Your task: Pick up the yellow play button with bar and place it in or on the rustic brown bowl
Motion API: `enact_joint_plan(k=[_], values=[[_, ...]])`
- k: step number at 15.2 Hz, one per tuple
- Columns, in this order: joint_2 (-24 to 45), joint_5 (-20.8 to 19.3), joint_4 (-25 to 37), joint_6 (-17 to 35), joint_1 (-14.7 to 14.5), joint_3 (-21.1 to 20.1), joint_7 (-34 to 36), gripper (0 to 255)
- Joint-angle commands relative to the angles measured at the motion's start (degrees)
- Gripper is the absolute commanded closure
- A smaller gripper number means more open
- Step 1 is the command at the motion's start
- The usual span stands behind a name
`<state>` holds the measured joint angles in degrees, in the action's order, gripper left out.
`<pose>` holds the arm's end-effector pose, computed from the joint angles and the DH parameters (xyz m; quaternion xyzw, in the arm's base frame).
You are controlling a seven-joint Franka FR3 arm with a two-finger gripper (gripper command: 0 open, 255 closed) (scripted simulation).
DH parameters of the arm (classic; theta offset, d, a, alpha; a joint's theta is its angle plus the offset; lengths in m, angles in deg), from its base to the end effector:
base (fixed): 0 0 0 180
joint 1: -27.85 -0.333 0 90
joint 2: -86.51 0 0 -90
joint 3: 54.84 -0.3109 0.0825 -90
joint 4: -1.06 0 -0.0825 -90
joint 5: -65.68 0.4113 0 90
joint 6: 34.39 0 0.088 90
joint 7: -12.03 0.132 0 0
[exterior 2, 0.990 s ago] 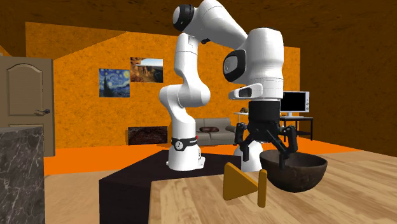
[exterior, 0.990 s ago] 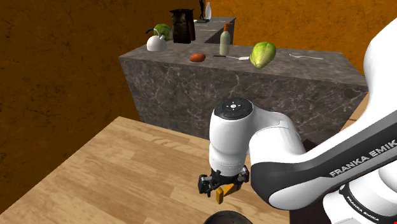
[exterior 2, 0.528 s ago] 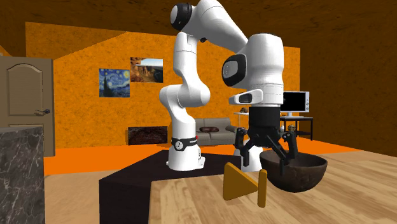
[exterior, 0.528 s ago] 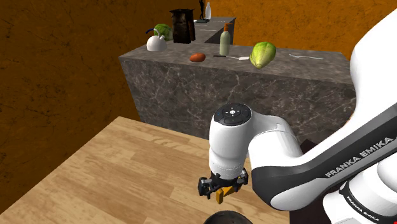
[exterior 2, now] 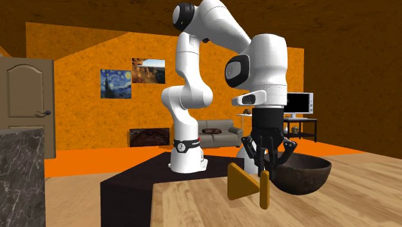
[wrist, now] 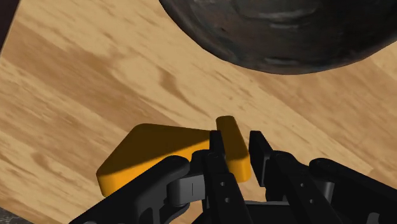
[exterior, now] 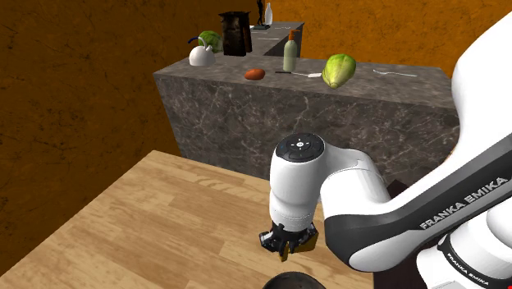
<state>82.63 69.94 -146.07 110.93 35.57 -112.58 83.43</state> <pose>0.3024 0.3506 0.2254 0.9764 -0.2158 0.0080 0.0009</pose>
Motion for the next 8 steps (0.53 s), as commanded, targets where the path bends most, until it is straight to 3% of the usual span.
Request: enact_joint_plan(k=[1, 4, 8], values=[[0.0, 0.0, -0.1, 0.0, 0.0, 0.0, 0.0, 255], [0.1, -0.1, 0.0, 0.0, 0.0, 0.0, 0.1, 255], [-4.7, 5.8, 0.8, -4.0, -1.8, 1.5, -4.3, 255]])
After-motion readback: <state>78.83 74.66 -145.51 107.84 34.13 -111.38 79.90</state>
